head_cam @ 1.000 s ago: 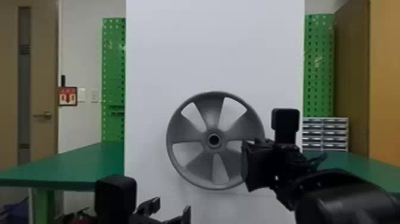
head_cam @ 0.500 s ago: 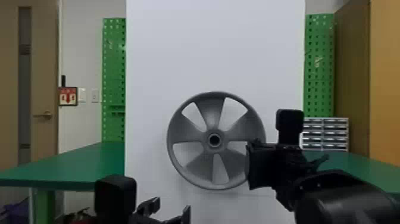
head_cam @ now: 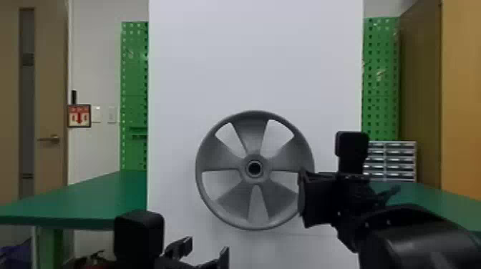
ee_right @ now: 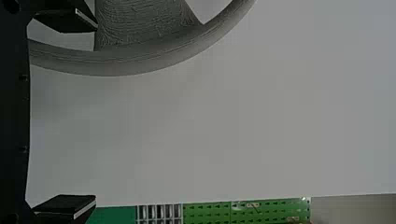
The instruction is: Hold the wheel and insert it
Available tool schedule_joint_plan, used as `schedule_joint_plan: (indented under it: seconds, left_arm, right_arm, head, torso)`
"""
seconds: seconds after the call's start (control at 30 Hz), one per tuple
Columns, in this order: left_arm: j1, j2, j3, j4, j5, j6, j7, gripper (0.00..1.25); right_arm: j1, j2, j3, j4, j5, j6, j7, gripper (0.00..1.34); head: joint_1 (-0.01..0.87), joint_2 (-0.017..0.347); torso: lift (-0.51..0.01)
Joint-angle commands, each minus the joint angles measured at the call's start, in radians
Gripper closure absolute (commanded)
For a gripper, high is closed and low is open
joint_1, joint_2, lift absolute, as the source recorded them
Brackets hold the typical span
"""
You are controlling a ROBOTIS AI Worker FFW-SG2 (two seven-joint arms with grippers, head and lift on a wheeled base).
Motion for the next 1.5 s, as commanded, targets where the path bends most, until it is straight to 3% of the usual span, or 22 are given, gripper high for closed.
schedule_joint_plan:
  seconds: [0.0, 0.77, 1.2, 1.47]
  left_arm:
    - [0.0, 0.0, 0.0, -0.001, 0.0, 0.0, 0.0, 0.51]
    - [0.003, 0.0, 0.0, -0.001, 0.0, 0.0, 0.0, 0.51]
    - [0.006, -0.002, 0.009, -0.001, 0.003, 0.0, 0.0, 0.51]
    - [0.011, -0.002, 0.023, -0.001, 0.014, -0.002, 0.0, 0.51]
  right_arm:
    - [0.0, 0.001, 0.0, 0.002, 0.002, -0.002, 0.002, 0.0]
    - [0.008, 0.001, 0.003, -0.001, 0.002, -0.014, 0.024, 0.0]
    - [0.138, 0.001, 0.027, -0.256, 0.048, 0.041, 0.117, 0.0]
    - [0.242, 0.001, 0.044, -0.316, 0.125, -0.028, 0.219, 0.0]
  head:
    - [0.005, 0.118]
    - [0.005, 0.118]
    - [0.005, 0.118]
    - [0.005, 0.118]
  torso:
    - [-0.477]
    - [-0.477]
    - [-0.477]
    - [-0.477]
